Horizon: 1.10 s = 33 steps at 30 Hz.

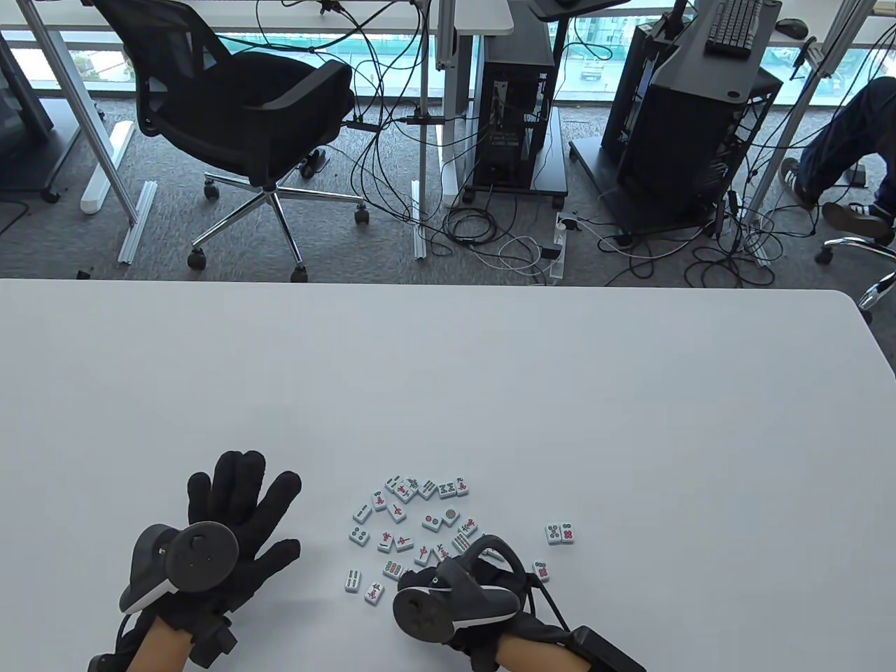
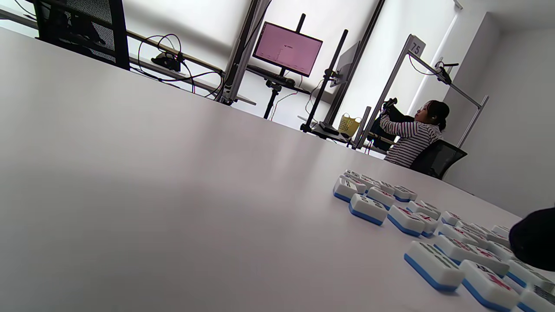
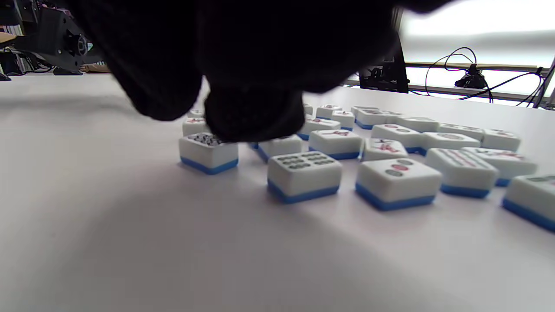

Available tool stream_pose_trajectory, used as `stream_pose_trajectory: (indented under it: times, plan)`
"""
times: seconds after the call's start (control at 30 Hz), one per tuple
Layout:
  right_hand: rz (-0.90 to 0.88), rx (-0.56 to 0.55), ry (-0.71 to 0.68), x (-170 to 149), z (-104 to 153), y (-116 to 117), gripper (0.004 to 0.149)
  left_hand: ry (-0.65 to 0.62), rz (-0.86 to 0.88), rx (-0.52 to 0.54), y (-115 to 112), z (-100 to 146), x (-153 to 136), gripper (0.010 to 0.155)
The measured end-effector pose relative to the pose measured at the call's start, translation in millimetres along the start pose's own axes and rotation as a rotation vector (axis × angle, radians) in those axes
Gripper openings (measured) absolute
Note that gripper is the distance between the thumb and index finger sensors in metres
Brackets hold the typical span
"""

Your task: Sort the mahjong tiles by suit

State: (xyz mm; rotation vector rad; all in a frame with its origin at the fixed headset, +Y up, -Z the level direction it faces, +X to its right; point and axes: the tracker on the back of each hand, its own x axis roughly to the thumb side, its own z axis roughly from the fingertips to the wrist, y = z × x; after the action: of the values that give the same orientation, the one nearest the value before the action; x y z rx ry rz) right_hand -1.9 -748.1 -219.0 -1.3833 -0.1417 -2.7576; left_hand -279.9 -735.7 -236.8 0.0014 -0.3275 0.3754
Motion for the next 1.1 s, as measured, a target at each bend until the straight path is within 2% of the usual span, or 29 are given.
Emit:
stream_pose_trajectory:
  times: [0.1,0.27,0.53,0.63,0.7,0.87,1.1]
  plan:
    - [0.066,0.011,0.004,8,-5,7,0.05,-0.003,0.001,0.003,0,0,0,0.078]
    - [0.148,-0.051,0.021,13,-7,12,0.046,-0.003,0.006,0.007,1,0,0,0.078]
    - [0.051,-0.064,0.063,8,-8,7,0.048,0.001,0.003,0.003,0,1,0,0.078]
    - [0.044,-0.075,0.007,7,-5,-1,0.052,0.002,0.012,0.008,1,1,-1,0.078]
    - [0.091,-0.004,-0.04,7,-4,-4,0.055,0.006,0.016,0.012,2,1,-2,0.078]
    - [0.149,0.044,-0.072,5,-5,3,0.058,0.015,0.025,0.029,6,3,-4,0.078]
    - [0.197,-0.028,-0.106,10,-2,10,0.051,0.021,0.037,0.038,8,4,-6,0.078]
